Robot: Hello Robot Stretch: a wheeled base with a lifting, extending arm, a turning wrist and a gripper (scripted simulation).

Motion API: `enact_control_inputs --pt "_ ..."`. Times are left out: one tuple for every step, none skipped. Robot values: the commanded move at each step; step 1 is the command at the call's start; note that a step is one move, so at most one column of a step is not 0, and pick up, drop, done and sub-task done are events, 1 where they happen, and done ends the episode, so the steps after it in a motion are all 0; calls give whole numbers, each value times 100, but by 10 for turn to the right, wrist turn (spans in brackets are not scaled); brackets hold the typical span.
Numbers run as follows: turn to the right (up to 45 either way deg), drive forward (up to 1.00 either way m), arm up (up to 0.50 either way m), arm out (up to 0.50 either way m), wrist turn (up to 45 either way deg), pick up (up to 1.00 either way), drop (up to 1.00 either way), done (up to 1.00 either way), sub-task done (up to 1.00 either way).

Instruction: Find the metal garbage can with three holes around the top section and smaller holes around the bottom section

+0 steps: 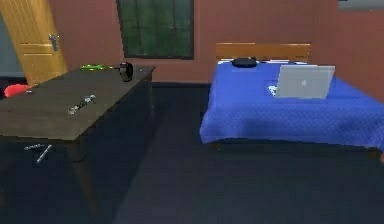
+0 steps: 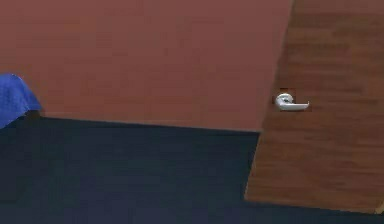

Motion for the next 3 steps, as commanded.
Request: enact_control_inputs --pt "-360 0 0 0 0 0 0 0 0" --pt "0 60 0 0 0 0 0 0 0" --pt "-300 0 0 0 0 0 0 0 0"
